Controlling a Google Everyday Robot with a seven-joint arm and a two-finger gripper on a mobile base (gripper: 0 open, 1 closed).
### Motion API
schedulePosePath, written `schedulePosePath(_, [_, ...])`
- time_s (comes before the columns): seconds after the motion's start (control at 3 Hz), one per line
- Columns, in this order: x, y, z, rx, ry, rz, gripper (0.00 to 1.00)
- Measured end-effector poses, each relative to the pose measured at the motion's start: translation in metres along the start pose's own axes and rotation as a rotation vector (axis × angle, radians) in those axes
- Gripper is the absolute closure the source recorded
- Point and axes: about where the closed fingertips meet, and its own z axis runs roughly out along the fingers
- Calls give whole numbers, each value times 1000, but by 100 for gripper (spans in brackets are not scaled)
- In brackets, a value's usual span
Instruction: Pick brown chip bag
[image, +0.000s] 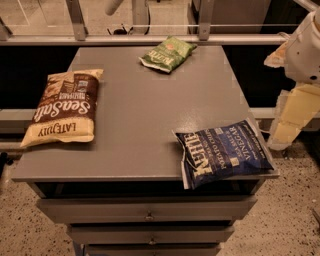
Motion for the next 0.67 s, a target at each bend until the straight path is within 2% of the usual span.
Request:
schedulePosePath(0.33, [0,0,0,0,0,0,0])
schedulePosePath(0.67, [-22,-6,21,-20,-62,-10,0])
